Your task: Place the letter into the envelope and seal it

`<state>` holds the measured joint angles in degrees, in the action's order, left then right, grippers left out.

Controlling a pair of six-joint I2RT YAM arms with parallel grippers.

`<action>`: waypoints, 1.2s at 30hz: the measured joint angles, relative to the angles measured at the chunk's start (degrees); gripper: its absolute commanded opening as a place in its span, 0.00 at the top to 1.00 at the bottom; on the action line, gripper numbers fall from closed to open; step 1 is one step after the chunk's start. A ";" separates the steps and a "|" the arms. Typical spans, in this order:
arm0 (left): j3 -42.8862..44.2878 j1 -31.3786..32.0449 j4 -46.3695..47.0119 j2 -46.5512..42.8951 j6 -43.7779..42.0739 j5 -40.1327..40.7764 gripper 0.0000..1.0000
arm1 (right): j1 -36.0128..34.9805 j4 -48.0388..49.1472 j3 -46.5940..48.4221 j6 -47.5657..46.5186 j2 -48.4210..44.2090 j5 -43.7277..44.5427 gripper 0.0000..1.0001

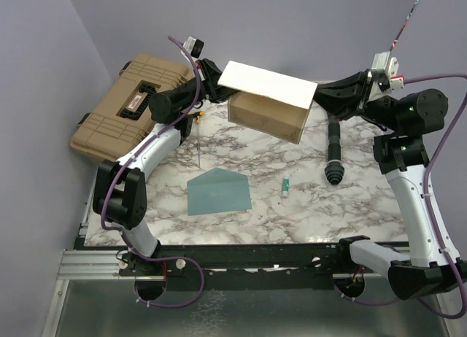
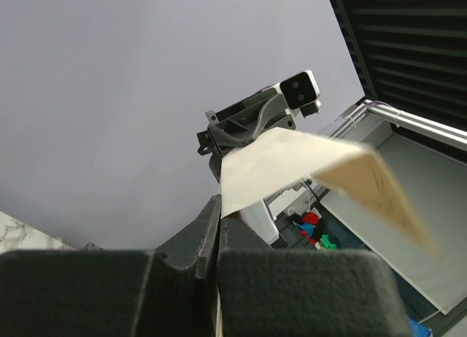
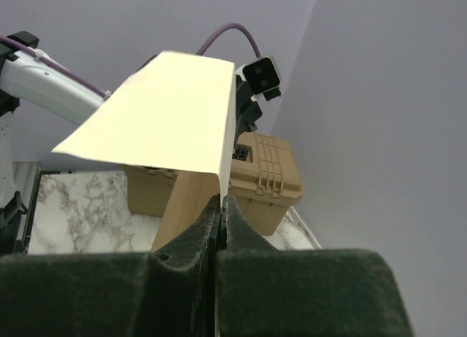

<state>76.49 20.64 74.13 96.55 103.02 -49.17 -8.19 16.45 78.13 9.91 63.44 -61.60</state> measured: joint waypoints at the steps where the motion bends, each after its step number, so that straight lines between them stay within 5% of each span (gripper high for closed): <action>1: 0.00 0.00 0.00 0.07 0.07 -0.09 1.00 | 0.00 0.39 -0.46 -0.11 -0.04 0.90 0.99; 6: 0.81 0.00 -0.04 0.98 0.11 -0.44 0.94 | 0.00 2.64 -1.81 -0.24 0.02 4.37 0.99; 9: 0.90 0.00 0.11 1.03 -0.17 -1.20 0.42 | 0.00 4.85 -2.10 0.63 0.11 6.95 1.00; 13: 0.92 0.00 0.57 1.03 0.07 -1.99 0.03 | 0.00 10.78 -4.57 3.56 -0.24 10.84 0.99; 14: 0.90 0.00 0.57 1.03 -0.31 -2.05 0.01 | 0.00 11.85 -4.98 4.28 -0.22 11.43 0.99; 21: 0.09 0.11 0.98 1.03 -2.19 -1.57 0.05 | 0.00 18.05 -5.68 11.23 1.11 12.68 0.99; 27: -0.76 0.11 1.03 1.03 -5.18 -1.05 0.60 | 0.00 18.60 -3.96 17.64 3.48 12.92 0.99; 36: -1.68 1.25 1.62 1.07 -9.33 -1.09 0.58 | 0.00 18.25 -2.45 27.54 4.44 17.22 0.99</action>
<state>74.81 21.89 75.75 97.62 93.69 -50.26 -8.19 34.70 75.68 37.45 67.88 -44.38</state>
